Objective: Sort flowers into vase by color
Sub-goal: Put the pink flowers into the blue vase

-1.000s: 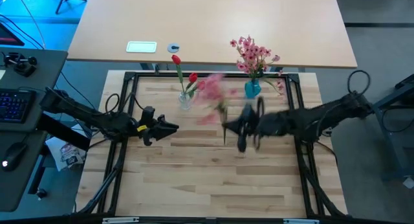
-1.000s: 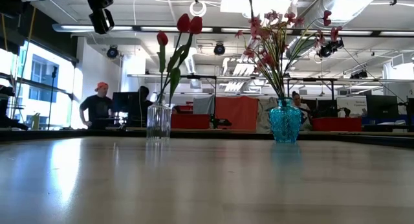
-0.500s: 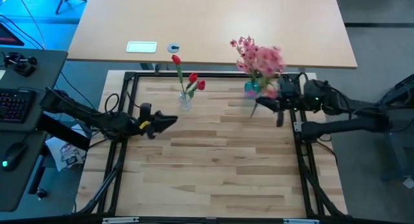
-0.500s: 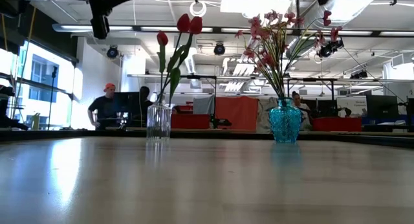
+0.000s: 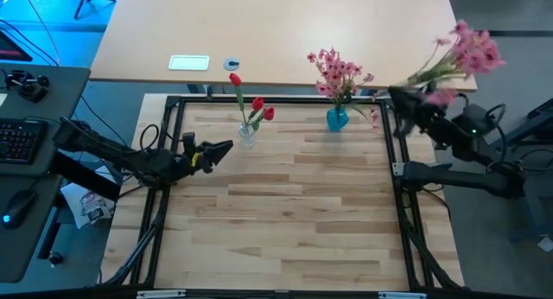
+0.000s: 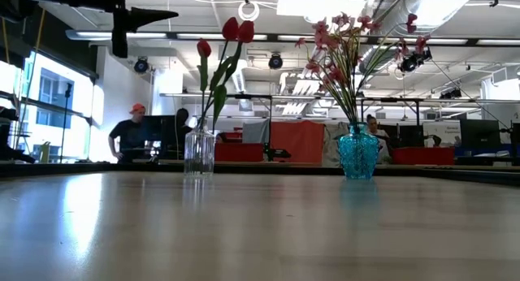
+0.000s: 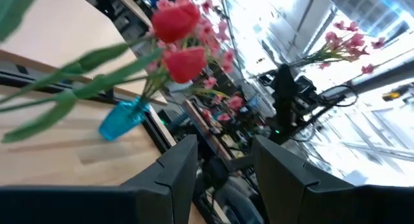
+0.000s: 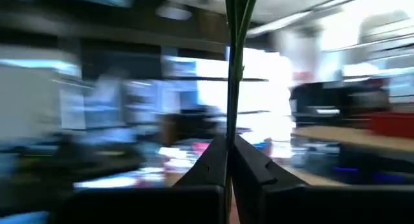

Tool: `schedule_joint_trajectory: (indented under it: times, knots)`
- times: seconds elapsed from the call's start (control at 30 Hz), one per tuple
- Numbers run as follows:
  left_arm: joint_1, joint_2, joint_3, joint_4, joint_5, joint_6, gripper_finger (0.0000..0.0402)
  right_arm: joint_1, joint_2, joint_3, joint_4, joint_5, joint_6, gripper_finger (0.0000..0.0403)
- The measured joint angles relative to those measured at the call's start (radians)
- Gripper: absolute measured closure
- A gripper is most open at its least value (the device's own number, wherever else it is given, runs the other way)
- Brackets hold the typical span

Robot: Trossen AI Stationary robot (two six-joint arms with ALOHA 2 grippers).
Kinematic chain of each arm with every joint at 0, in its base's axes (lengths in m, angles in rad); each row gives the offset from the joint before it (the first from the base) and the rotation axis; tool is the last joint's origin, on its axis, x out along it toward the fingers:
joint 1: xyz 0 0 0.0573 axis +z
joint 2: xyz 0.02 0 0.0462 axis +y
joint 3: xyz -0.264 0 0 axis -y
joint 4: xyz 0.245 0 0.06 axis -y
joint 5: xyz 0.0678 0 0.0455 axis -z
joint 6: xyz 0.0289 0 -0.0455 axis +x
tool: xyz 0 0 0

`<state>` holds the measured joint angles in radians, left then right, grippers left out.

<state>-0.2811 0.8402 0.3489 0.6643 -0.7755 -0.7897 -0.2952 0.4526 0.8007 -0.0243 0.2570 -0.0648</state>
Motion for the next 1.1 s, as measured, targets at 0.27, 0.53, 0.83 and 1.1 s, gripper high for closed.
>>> schedule_joint_trajectory:
  times: [0.27, 0.53, 0.83, 1.1]
  knots:
    - [0.050, 0.000, 0.000, 0.016, 0.036, 0.056, 0.0265, -0.092, 0.133, 0.035, 0.053, 0.487, -0.259, 0.0403]
    - [0.059, -0.009, 0.000, 0.016, 0.131, 0.036, 0.0265, -0.330, 0.190, 0.034, -0.247, 0.373, -0.019, 0.0403]
    - [0.059, -0.052, 0.000, 0.015, 0.162, 0.110, 0.0265, -0.602, 0.116, -0.114, -0.122, 0.008, 0.167, 0.0403]
    - [0.059, -0.104, 0.000, 0.014, 0.161, 0.163, 0.0265, -0.674, 0.086, -0.360, 0.251, -0.061, 0.285, 0.0403]
